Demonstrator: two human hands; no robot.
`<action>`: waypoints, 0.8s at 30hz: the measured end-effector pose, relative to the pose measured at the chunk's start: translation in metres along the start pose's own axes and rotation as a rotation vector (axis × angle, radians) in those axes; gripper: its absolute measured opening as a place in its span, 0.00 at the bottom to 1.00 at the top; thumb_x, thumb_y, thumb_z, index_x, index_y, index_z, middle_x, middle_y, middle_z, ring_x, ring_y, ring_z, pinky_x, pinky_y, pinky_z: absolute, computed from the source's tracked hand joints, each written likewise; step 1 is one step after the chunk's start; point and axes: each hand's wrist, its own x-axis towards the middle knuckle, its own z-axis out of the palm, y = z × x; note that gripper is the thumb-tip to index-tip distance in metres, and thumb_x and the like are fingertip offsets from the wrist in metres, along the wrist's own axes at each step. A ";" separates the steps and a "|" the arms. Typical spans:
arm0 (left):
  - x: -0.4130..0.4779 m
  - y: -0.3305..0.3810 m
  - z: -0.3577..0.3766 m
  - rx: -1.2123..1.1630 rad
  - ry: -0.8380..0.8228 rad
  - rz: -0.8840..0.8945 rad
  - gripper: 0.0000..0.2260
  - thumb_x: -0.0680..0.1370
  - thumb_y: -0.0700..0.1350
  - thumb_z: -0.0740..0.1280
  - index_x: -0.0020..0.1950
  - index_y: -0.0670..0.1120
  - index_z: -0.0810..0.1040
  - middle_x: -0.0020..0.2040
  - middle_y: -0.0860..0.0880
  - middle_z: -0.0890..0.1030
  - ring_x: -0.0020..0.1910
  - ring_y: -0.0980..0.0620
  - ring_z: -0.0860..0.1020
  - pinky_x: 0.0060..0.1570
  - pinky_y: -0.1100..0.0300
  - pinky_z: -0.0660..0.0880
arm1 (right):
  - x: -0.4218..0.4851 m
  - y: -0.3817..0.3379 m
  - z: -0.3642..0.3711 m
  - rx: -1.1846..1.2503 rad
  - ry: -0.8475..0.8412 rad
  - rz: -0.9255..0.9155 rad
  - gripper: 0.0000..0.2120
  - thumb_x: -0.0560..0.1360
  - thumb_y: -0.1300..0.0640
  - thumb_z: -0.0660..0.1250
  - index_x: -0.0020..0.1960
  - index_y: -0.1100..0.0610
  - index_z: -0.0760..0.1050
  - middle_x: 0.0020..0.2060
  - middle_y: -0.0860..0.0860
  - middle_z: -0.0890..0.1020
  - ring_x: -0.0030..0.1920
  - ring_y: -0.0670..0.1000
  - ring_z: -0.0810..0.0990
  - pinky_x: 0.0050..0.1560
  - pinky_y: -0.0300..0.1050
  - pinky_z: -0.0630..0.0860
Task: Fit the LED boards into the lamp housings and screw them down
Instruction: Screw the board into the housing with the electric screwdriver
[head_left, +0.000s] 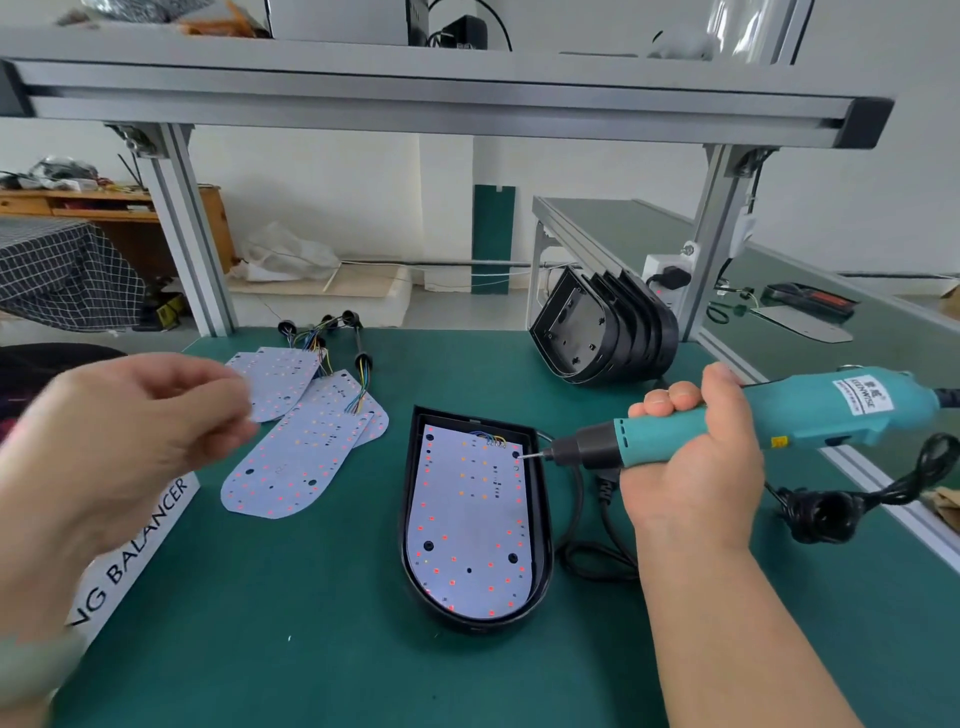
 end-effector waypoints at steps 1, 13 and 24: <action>-0.004 0.001 0.016 -0.018 -0.055 0.008 0.06 0.73 0.34 0.70 0.38 0.44 0.80 0.28 0.51 0.81 0.26 0.56 0.80 0.27 0.69 0.75 | 0.000 -0.001 0.001 0.019 -0.003 0.016 0.08 0.78 0.57 0.63 0.42 0.53 0.67 0.29 0.46 0.69 0.28 0.47 0.69 0.34 0.38 0.72; -0.055 -0.007 0.122 -0.050 -0.335 -0.027 0.08 0.76 0.39 0.68 0.38 0.48 0.82 0.31 0.51 0.82 0.30 0.57 0.80 0.31 0.68 0.75 | -0.009 -0.013 0.009 0.233 -0.051 0.077 0.10 0.77 0.55 0.65 0.37 0.53 0.69 0.28 0.44 0.69 0.27 0.45 0.69 0.33 0.37 0.70; -0.066 -0.004 0.136 -0.094 -0.343 -0.136 0.10 0.76 0.44 0.68 0.35 0.46 0.83 0.31 0.49 0.83 0.29 0.55 0.80 0.29 0.67 0.74 | -0.013 -0.010 0.012 0.250 -0.075 0.095 0.11 0.77 0.54 0.64 0.37 0.52 0.69 0.28 0.44 0.68 0.27 0.44 0.68 0.32 0.36 0.70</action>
